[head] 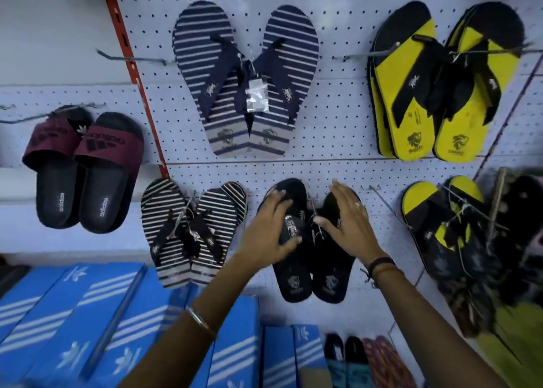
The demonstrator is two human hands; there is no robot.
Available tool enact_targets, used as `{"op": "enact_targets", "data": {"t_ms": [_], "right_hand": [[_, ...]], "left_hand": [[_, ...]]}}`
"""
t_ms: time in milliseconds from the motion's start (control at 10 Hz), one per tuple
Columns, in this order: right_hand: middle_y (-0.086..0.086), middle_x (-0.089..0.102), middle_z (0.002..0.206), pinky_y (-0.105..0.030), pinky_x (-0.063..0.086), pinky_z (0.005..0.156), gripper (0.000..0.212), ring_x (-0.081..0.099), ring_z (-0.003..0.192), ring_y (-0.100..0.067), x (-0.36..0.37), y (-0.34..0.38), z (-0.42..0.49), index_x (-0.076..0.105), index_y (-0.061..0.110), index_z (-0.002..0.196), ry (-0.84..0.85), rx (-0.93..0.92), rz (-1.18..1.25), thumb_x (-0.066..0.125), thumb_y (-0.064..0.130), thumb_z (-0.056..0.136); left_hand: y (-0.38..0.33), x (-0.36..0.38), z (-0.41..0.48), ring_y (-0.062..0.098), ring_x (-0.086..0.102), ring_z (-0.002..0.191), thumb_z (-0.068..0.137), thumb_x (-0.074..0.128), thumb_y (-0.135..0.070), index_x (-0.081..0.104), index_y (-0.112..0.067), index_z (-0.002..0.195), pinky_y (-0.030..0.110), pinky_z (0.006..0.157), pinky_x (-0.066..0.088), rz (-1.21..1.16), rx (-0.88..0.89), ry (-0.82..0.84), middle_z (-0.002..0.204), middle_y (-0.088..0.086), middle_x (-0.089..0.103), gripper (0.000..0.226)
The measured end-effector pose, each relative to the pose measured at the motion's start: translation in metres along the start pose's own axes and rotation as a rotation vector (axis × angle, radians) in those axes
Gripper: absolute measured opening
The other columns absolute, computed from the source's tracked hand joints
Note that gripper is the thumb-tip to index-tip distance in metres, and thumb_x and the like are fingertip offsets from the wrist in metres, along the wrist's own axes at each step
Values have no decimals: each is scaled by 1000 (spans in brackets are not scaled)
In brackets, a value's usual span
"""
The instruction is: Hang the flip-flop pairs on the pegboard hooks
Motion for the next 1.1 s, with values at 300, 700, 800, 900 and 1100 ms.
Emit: {"op": "enact_targets", "data": {"t_ms": [300, 700, 800, 900, 1100], "right_hand": [[-2, 0, 161, -52, 21, 116, 131, 4, 149, -26, 74, -85, -39, 5, 17, 150, 297, 61, -338, 57, 84, 49], [-12, 22, 158, -57, 41, 103, 131, 30, 140, -42, 96, -100, -20, 17, 19, 147, 185, 25, -452, 86, 53, 42], [-10, 17, 158, -58, 40, 103, 132, 30, 140, -42, 98, -102, -20, 16, 20, 148, 190, 45, -475, 85, 55, 41], [-11, 19, 159, -59, 36, 105, 131, 26, 142, -41, 96, -100, -21, 12, 22, 148, 216, 59, -471, 86, 52, 44], [-12, 15, 160, -59, 27, 110, 118, 21, 144, -42, 73, -96, -36, 10, 23, 147, 133, 99, -433, 81, 49, 56]], "left_hand": [[48, 121, -30, 41, -2, 145, 58, 77, -52, -9, -28, 144, 63, 112, 22, 327, -292, 255, 160, 9, -6, 124], [66, 152, -13, 51, 23, 137, 42, 82, -56, 17, -24, 144, 66, 98, 37, 446, -332, 139, 153, 13, 7, 126], [66, 153, -10, 51, 25, 136, 42, 83, -56, 20, -23, 144, 67, 97, 37, 451, -338, 119, 152, 13, 9, 124], [66, 151, -13, 50, 22, 138, 45, 82, -55, 14, -25, 145, 69, 96, 36, 442, -370, 160, 153, 11, 4, 124], [46, 127, -26, 40, 3, 145, 63, 70, -55, 3, -33, 145, 65, 109, 23, 333, -325, 117, 160, 9, 3, 108]]}}
Point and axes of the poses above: each hand's wrist, its own z-axis towards the middle knuckle, its own x-axis out of the palm, y = z × x, the point moved 10 cm from there along z, towards the middle knuckle
